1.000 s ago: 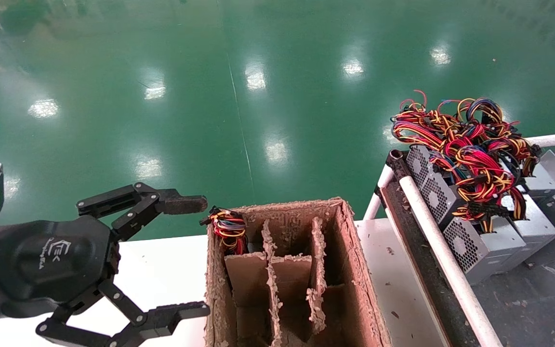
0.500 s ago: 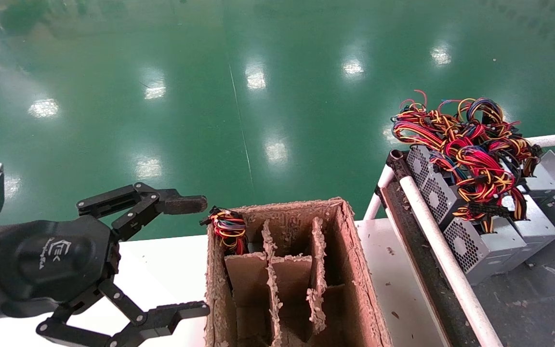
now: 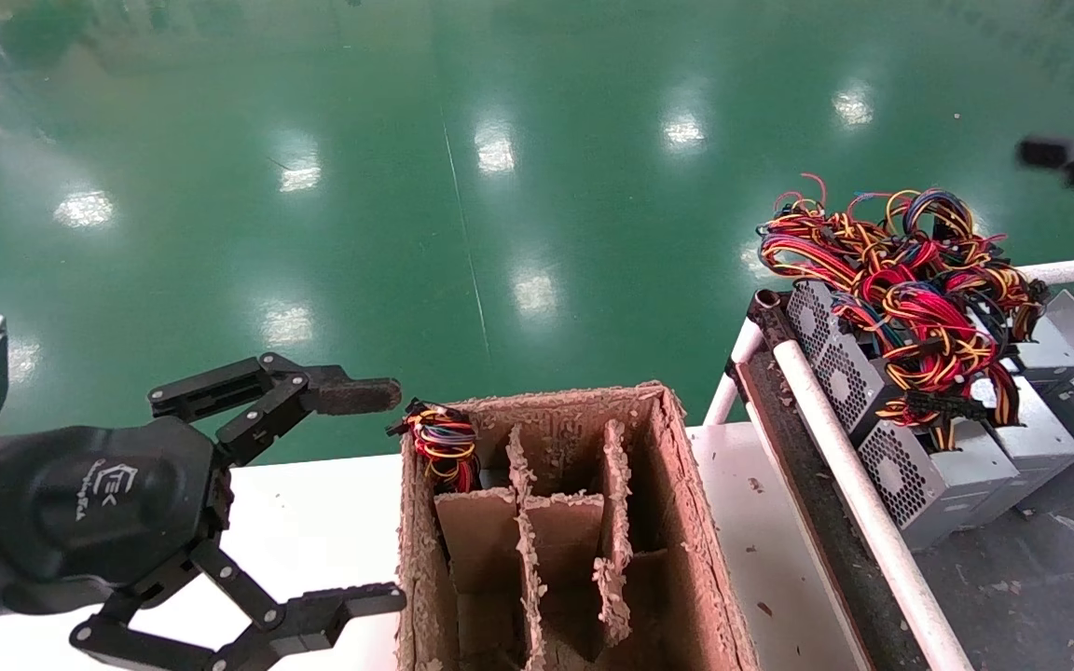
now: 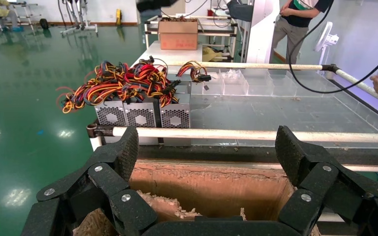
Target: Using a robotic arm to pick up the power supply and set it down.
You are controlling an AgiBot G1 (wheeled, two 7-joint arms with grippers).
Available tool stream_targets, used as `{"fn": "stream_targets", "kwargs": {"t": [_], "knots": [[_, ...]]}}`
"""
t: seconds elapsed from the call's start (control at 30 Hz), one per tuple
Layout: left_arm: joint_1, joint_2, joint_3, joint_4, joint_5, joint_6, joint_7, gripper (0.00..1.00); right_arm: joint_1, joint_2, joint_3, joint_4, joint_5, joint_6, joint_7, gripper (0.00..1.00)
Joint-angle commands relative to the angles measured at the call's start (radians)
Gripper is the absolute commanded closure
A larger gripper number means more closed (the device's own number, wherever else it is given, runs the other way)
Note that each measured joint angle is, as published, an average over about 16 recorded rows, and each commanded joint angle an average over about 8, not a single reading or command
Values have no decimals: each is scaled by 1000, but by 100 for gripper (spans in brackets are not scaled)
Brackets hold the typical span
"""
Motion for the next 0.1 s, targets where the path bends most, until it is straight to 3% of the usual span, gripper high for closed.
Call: {"fn": "stream_targets", "kwargs": {"t": [0.03, 0.1], "knots": [[0, 0, 0, 0, 0, 0, 0, 0, -100, -7, 9, 92, 75, 5, 19, 0], [0, 0, 0, 0, 0, 0, 0, 0, -129, -9, 11, 119, 97, 7, 24, 0]]}}
